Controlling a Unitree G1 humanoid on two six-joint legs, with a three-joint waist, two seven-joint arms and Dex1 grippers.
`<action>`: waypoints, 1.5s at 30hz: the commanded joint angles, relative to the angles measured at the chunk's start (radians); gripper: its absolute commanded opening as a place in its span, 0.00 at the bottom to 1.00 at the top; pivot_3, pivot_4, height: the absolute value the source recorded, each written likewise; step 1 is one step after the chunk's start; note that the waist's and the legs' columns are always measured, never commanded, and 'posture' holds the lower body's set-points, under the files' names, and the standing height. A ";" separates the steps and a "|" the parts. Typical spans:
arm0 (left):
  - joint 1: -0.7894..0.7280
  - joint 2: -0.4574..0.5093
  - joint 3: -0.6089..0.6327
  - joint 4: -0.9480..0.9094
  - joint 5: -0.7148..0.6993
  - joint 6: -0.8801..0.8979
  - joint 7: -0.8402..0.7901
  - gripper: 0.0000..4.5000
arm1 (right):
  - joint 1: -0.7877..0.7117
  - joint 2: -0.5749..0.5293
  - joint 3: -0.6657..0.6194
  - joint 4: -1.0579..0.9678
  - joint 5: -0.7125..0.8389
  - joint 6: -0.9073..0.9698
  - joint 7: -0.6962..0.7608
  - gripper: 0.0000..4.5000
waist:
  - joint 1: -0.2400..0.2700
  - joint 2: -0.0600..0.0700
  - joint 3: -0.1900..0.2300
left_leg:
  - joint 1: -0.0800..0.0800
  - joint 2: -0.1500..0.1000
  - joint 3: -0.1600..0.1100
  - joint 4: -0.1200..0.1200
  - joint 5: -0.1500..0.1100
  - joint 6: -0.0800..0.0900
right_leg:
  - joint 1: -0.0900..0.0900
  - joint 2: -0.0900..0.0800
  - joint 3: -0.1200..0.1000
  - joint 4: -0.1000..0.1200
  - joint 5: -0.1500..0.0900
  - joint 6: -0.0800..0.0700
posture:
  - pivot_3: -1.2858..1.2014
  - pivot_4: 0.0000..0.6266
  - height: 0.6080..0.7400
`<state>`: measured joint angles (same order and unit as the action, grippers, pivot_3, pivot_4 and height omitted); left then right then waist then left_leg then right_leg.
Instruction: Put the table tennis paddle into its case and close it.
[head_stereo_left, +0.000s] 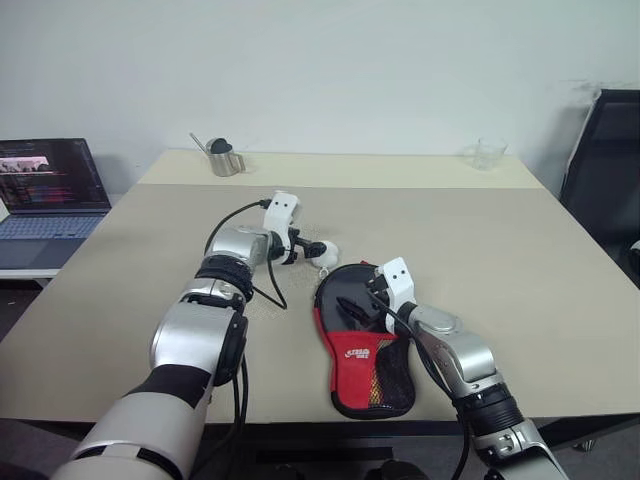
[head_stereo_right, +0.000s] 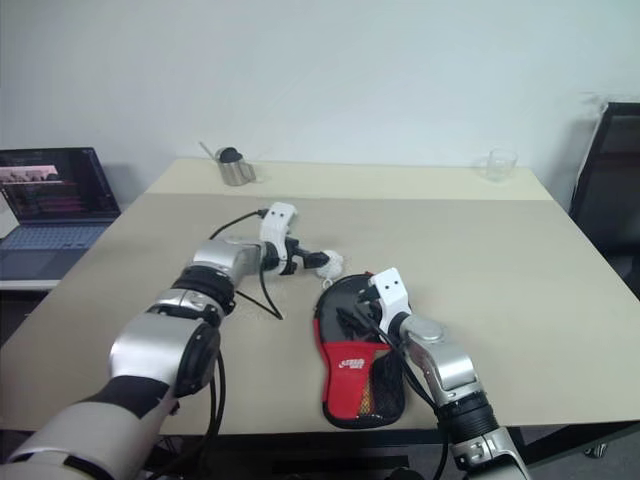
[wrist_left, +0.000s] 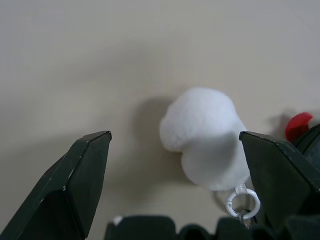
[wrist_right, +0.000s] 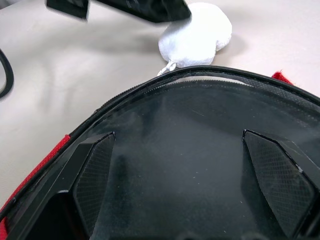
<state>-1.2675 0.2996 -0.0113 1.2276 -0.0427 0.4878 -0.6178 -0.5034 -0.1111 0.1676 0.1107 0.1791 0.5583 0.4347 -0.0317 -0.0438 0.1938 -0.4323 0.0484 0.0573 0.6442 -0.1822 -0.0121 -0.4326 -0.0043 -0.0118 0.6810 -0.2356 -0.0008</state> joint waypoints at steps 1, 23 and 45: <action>-0.003 -0.033 -0.007 0.002 0.023 -0.043 0.003 0.99 | 0.028 0.003 0.012 -0.005 0.008 0.049 0.010 1.00 | 0.000 0.000 0.000 | 0.000 0.000 0.000 0.000 0.000 0.000 | 0.000 0.000 0.000 0.000 0.000 0.000 | 0.52 0.24 1.00; -0.020 -0.134 0.000 0.094 0.123 -0.162 0.189 0.16 | 0.046 0.005 0.017 -0.054 0.010 0.098 0.008 1.00 | 0.001 -0.003 -0.005 | 0.002 0.000 -0.001 0.000 0.000 0.000 | 0.003 -0.001 -0.001 0.000 0.000 0.000 | 0.52 0.24 1.00; -0.109 -0.241 -0.039 0.137 0.253 -0.304 0.323 0.02 | 0.116 -0.003 -0.007 -0.132 0.042 0.188 -0.001 1.00 | 0.002 -0.004 -0.005 | 0.001 0.000 -0.001 -0.001 0.000 0.000 | 0.002 -0.001 -0.001 -0.002 0.000 0.000 | 0.52 0.24 1.00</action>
<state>-1.3232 0.0679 -0.0520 1.3809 0.1970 0.2134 -0.3145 -0.4190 -0.1091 0.1579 -0.0450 0.2137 0.6918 0.4339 -0.0297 -0.0474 0.1891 -0.4309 0.0482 0.0567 0.6432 -0.1824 -0.0123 -0.4301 -0.0052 -0.0129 0.6794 -0.2358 -0.0007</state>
